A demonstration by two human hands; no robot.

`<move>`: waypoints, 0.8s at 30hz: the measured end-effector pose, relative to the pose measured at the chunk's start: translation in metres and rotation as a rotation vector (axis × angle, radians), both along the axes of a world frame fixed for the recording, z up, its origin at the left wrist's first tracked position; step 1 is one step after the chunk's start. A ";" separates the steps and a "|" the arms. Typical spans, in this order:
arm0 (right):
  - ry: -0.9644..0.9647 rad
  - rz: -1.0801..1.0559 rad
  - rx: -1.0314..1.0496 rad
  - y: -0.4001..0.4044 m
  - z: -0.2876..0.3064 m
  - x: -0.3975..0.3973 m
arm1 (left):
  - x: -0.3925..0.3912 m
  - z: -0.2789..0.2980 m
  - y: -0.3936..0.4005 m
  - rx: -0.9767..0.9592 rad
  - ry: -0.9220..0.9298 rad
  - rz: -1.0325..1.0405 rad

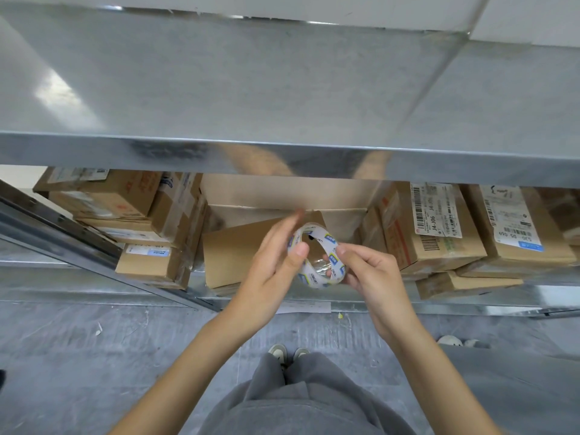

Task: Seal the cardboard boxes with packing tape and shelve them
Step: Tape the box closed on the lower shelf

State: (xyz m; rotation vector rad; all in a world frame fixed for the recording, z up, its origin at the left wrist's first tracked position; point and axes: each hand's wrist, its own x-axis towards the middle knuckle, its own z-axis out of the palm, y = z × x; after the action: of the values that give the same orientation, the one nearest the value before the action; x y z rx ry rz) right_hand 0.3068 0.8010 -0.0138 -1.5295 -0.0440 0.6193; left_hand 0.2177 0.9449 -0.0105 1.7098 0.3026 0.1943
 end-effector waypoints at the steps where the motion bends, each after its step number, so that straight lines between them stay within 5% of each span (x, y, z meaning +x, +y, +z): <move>1: 0.019 -0.005 -0.003 -0.001 0.001 -0.001 | -0.001 0.001 0.000 0.017 0.003 -0.059; 20: 0.211 -0.022 0.022 0.000 0.007 -0.015 | -0.001 0.005 -0.010 -0.010 -0.140 0.030; 24: 0.204 -0.042 0.026 -0.002 0.006 -0.016 | 0.001 0.007 -0.009 -0.182 -0.162 0.180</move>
State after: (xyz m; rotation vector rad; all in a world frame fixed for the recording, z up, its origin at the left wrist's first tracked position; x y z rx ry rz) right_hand 0.2913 0.7993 -0.0074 -1.4323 0.1346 0.7354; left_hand 0.2187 0.9358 -0.0035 1.4770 0.3432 0.4225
